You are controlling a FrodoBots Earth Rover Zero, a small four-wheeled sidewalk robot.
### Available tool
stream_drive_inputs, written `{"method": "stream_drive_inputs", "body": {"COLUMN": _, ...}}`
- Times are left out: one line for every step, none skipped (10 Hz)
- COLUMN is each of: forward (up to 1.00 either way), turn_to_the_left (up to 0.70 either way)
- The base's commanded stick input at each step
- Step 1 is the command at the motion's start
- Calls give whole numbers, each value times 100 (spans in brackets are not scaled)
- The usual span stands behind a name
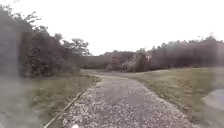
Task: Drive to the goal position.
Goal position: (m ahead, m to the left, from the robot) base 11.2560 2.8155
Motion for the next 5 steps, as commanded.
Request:
{"method": "stream_drive_inputs", "body": {"forward": 100, "turn_to_the_left": 0}}
{"method": "stream_drive_inputs", "body": {"forward": 100, "turn_to_the_left": 0}}
{"method": "stream_drive_inputs", "body": {"forward": 100, "turn_to_the_left": 0}}
{"method": "stream_drive_inputs", "body": {"forward": 100, "turn_to_the_left": 0}}
{"method": "stream_drive_inputs", "body": {"forward": 100, "turn_to_the_left": 0}}
